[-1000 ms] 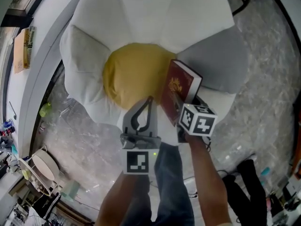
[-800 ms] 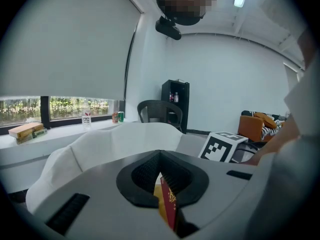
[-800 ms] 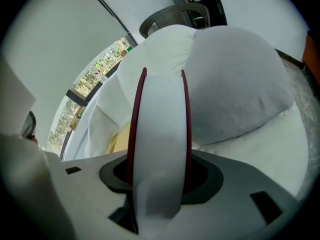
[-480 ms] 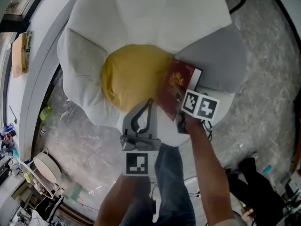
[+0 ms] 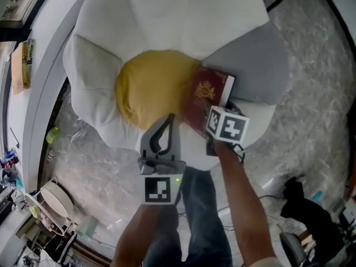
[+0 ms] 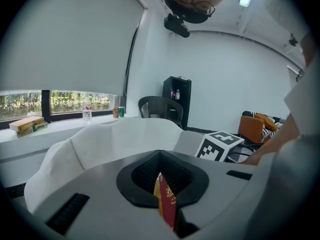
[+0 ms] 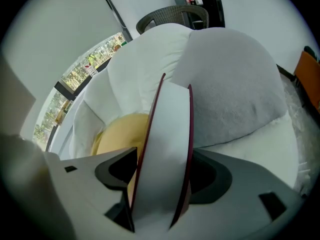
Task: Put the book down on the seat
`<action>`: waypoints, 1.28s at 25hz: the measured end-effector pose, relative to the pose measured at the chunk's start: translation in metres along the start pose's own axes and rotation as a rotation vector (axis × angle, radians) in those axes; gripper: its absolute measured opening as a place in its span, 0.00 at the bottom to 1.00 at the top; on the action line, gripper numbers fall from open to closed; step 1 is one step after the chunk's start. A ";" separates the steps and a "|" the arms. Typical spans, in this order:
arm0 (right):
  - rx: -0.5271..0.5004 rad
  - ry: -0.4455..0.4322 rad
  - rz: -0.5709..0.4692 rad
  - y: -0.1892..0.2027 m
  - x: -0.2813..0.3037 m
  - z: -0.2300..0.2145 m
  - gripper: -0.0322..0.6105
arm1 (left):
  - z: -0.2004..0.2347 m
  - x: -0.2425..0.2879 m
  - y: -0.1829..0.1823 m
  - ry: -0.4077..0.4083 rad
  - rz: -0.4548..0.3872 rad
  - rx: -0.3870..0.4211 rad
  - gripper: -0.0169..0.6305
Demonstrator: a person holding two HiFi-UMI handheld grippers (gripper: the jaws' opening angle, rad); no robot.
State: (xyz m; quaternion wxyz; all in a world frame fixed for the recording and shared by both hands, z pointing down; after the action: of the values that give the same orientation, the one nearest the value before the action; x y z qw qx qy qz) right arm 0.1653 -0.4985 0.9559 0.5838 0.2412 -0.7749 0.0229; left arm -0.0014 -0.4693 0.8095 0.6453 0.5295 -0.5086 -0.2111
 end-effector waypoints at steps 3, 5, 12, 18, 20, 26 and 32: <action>-0.018 0.025 -0.026 0.001 -0.005 -0.003 0.53 | -0.002 0.001 -0.002 0.001 -0.004 0.001 0.04; -0.028 0.025 -0.043 0.001 -0.010 -0.002 0.54 | -0.003 0.000 -0.005 0.001 -0.008 0.000 0.04; -0.022 0.005 -0.078 0.005 -0.042 0.005 0.54 | -0.002 -0.011 -0.019 0.003 -0.022 0.006 0.04; -0.108 -0.029 -0.143 0.005 -0.097 0.032 0.53 | 0.007 -0.024 -0.050 -0.001 -0.053 0.029 0.04; -0.179 -0.048 -0.203 -0.001 -0.123 0.048 0.52 | 0.012 -0.030 -0.065 -0.009 -0.053 0.038 0.04; -0.252 -0.124 -0.422 -0.022 -0.216 0.101 0.36 | 0.035 -0.061 -0.120 -0.048 -0.068 0.013 0.04; -0.312 -0.143 -0.656 -0.031 -0.308 0.144 0.17 | 0.050 -0.096 -0.172 -0.038 -0.091 0.011 0.04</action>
State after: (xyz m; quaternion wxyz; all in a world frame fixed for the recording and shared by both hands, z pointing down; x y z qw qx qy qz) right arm 0.1112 -0.4651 0.6205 0.5343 0.3859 -0.6892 -0.3009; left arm -0.0375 -0.4756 0.6098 0.6223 0.5515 -0.4973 -0.2474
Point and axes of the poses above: the fingertips, and each gripper's own axes: x forward along the fingers, z to its left, y out of its underside, the point moved 6 cm from there along -x, backward along the fingers, and after that the axes turned 12 degrees about x, right-handed, at the moved point
